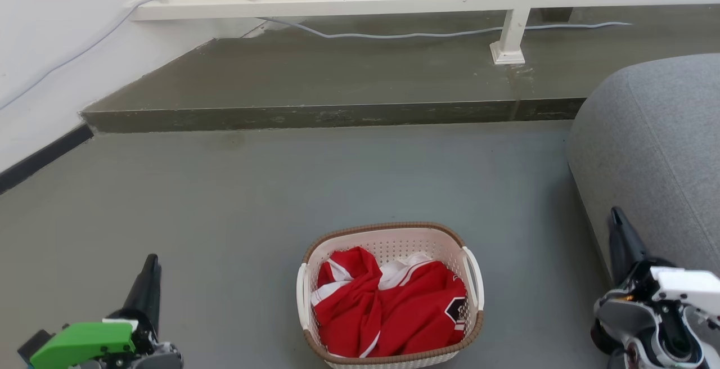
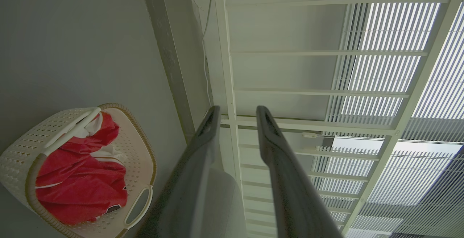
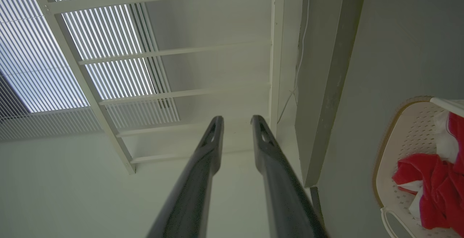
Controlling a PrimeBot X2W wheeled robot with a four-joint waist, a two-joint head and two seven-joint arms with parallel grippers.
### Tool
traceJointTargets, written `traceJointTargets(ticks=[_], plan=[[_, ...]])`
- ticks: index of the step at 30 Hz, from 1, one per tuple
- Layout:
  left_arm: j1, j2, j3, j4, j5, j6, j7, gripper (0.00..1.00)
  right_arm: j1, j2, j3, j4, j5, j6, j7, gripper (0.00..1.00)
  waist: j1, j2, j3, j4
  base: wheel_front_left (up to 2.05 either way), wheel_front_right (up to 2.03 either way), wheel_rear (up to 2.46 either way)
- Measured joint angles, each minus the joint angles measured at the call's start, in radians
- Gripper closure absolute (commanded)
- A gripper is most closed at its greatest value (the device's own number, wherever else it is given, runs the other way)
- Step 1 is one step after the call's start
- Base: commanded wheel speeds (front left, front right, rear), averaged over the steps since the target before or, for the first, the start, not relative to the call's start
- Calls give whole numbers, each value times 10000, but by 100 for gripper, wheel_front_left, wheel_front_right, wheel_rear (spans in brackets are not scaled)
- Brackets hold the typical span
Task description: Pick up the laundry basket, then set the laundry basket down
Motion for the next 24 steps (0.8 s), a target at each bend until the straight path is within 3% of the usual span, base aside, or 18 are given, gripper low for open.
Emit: traceJointTargets(ticks=[13, 24], plan=[[32, -21, -230, -217, 82, 2, -194, 0, 107, -40, 12, -100, -370, -2, -238, 0, 0, 0, 28, -3, 0, 0, 0], [-278, 316, -744, -552, 1718, 0, -800, 0, 105, -491, 297, -270, -1783, 0, -763, 0, 0, 0, 97, -19, 0, 0, 0]])
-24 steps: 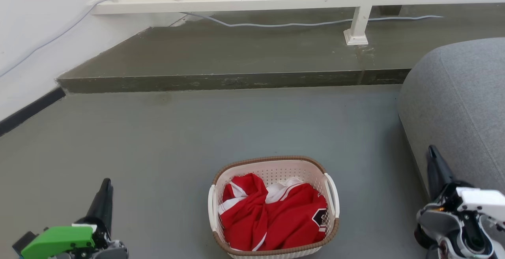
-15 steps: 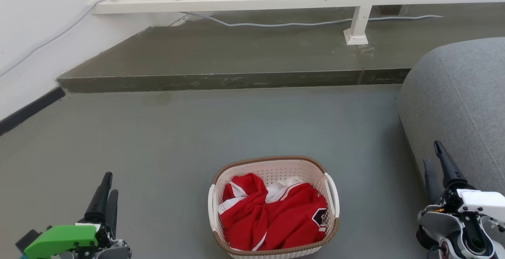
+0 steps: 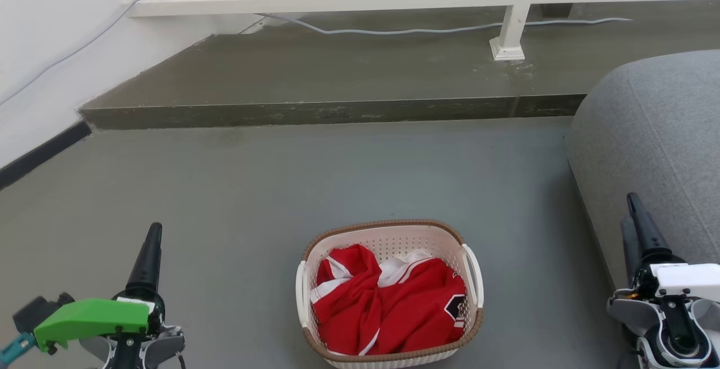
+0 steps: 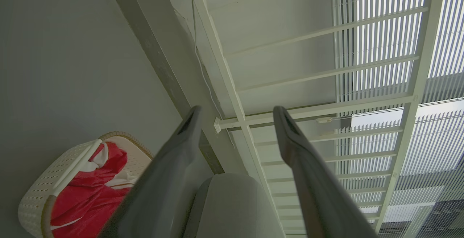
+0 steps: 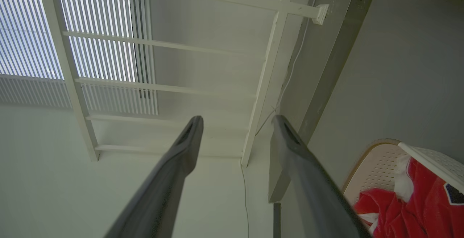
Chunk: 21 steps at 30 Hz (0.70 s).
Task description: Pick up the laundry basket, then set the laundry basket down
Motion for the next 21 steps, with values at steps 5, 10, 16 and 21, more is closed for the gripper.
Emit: traceJointTargets(ticks=[5, 10, 16, 21], plan=[[-69, 163, -186, -13, 943, 2, -128, 0, -21, -261, 117, -128, -894, -19, -178, 0, 0, 0, 59, -16, 0, 0, 0], [-182, 376, -458, -94, 2094, 127, -286, 0, -68, -499, 337, -295, -1923, -190, -351, 0, 0, 0, 107, -35, 0, 0, 0], [-421, 420, -569, -374, 3250, 412, -443, 0, -182, -686, 570, -543, -3009, -359, -483, 0, 0, 0, 143, -49, 0, 0, 0], [-518, 487, -911, -612, 4380, 652, -604, 0, -227, -867, 802, -779, -4109, -546, -683, 0, 0, 0, 170, -56, 0, 0, 0]])
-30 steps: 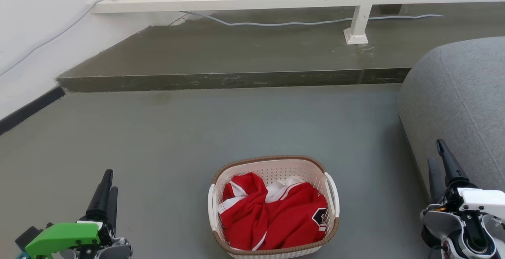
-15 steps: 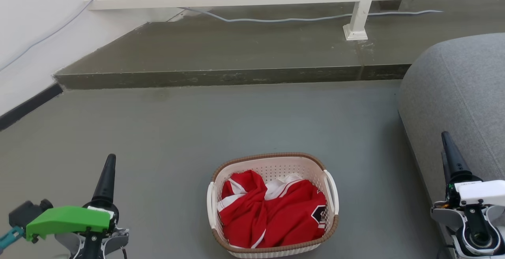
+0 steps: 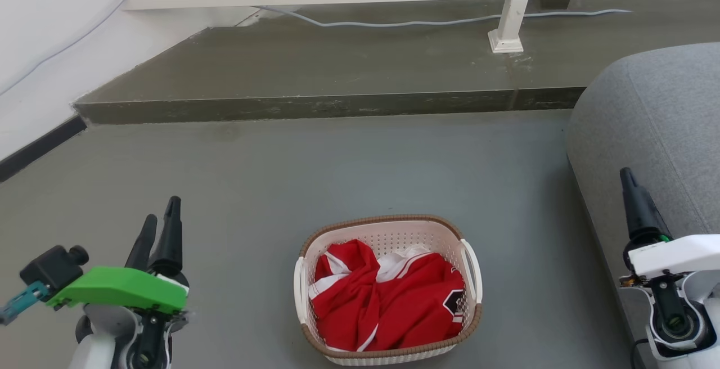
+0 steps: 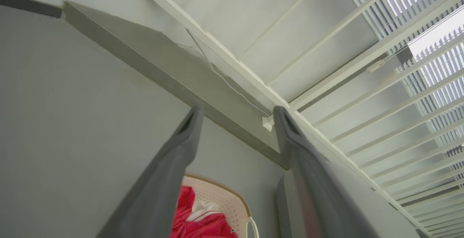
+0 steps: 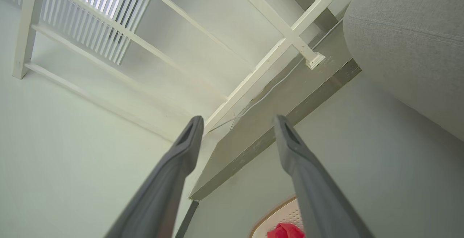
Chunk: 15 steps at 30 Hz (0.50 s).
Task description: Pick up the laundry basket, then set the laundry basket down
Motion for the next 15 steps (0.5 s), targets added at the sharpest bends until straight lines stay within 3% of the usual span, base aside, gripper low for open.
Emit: traceJointTargets(ticks=[15], plan=[[-62, 155, -913, -328, 2798, 543, -460, 0, -4, -224, 779, -268, -2592, -504, -493, 0, 0, 0, 5, 25, 0, 0, 0]])
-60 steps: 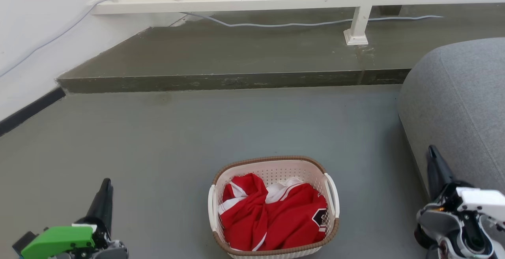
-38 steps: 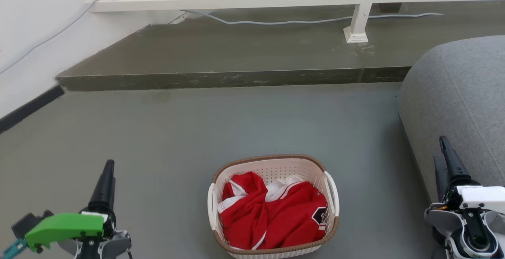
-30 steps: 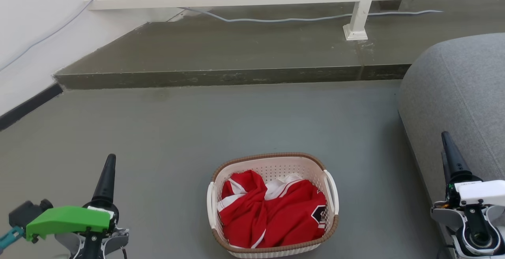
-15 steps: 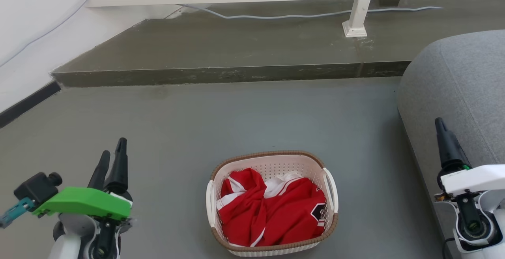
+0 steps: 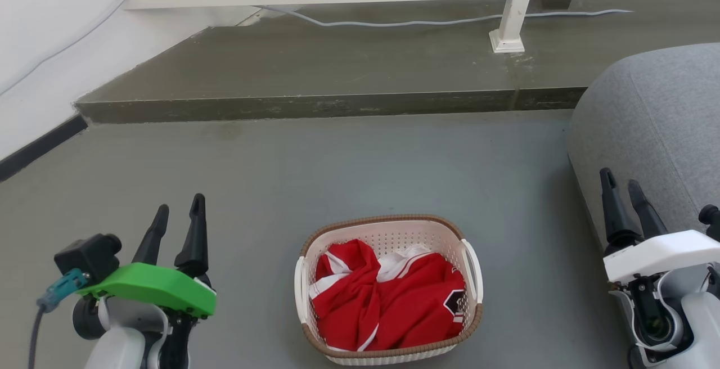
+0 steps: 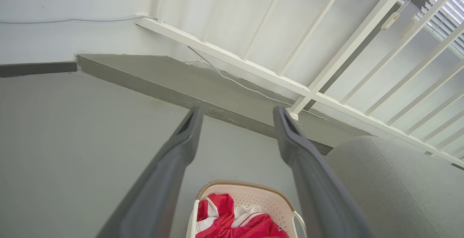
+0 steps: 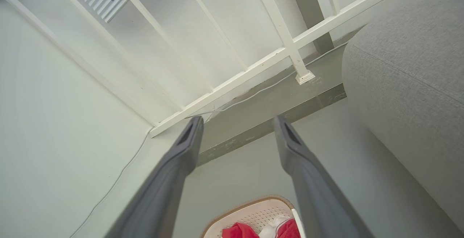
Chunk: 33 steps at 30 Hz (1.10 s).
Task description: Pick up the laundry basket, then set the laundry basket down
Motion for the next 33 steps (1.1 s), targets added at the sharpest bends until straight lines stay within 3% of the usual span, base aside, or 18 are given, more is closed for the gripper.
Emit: traceJointTargets(ticks=[33], plan=[[-134, 21, -1300, 403, 4324, 761, -1131, 0, 12, -295, 1037, -46, -4483, -639, -1131, 0, 0, 0, -18, -12, 0, 0, 0]])
